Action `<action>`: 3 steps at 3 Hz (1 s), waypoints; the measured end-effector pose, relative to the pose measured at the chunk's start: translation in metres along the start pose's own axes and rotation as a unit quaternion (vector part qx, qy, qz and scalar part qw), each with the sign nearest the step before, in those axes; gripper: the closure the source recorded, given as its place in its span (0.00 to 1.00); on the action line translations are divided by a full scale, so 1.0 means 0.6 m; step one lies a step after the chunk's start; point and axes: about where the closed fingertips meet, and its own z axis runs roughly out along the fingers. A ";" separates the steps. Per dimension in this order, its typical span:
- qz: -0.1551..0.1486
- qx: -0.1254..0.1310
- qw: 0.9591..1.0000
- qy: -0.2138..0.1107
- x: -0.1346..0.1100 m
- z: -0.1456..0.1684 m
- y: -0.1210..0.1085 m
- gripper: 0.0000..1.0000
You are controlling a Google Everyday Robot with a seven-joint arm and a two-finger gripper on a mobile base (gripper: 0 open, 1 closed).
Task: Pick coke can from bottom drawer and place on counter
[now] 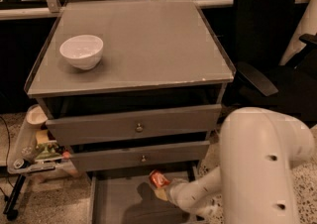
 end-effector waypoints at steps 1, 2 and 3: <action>0.055 0.050 0.997 0.004 0.082 -0.101 -0.033 1.00; 0.049 0.046 0.997 0.029 0.138 -0.129 -0.021 1.00; 0.049 0.046 0.997 0.028 0.137 -0.129 -0.021 1.00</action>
Offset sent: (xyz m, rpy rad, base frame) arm -0.0485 -0.0477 0.0167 -0.0143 0.0006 -0.1343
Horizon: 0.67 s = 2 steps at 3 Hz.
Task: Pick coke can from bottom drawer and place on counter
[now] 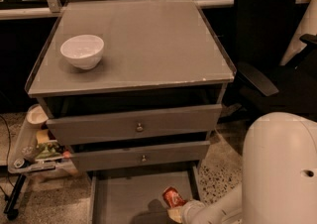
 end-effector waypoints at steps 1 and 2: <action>0.001 0.001 1.000 -0.007 -0.028 -0.031 0.004 1.00; -0.018 0.015 1.000 -0.008 -0.081 -0.087 0.013 1.00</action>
Offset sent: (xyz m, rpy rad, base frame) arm 0.0198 0.0084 0.1413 -0.1137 -0.0484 -0.0194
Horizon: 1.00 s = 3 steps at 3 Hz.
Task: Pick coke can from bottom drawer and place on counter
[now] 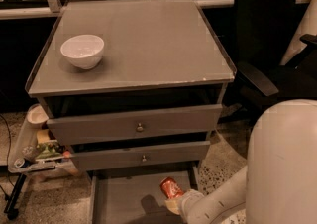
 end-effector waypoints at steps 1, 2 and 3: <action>-0.018 0.020 1.000 0.006 -0.064 -0.050 -0.005 1.00; -0.011 0.029 0.999 -0.008 -0.096 -0.064 -0.010 1.00; -0.012 0.028 1.000 -0.007 -0.093 -0.063 -0.009 1.00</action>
Offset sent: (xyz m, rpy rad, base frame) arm 0.0118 0.0028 0.0413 -0.0483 -0.0063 0.0052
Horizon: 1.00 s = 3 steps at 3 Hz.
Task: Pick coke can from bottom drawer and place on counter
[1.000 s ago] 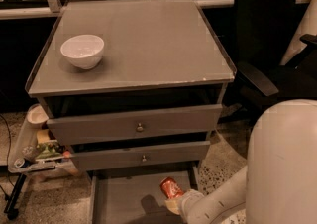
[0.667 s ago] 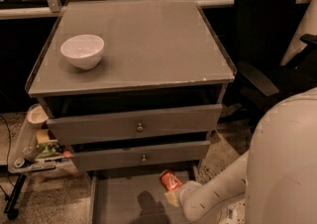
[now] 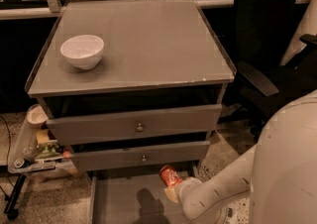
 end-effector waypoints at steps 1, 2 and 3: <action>0.005 0.010 1.000 -0.013 -0.022 -0.043 -0.015 1.00; 0.017 0.027 0.999 -0.038 -0.047 -0.128 -0.036 1.00; 0.001 0.053 0.996 -0.067 -0.086 -0.203 -0.050 1.00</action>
Offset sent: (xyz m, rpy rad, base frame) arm -0.0185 -0.0366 0.1887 0.0170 -0.2399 -0.0914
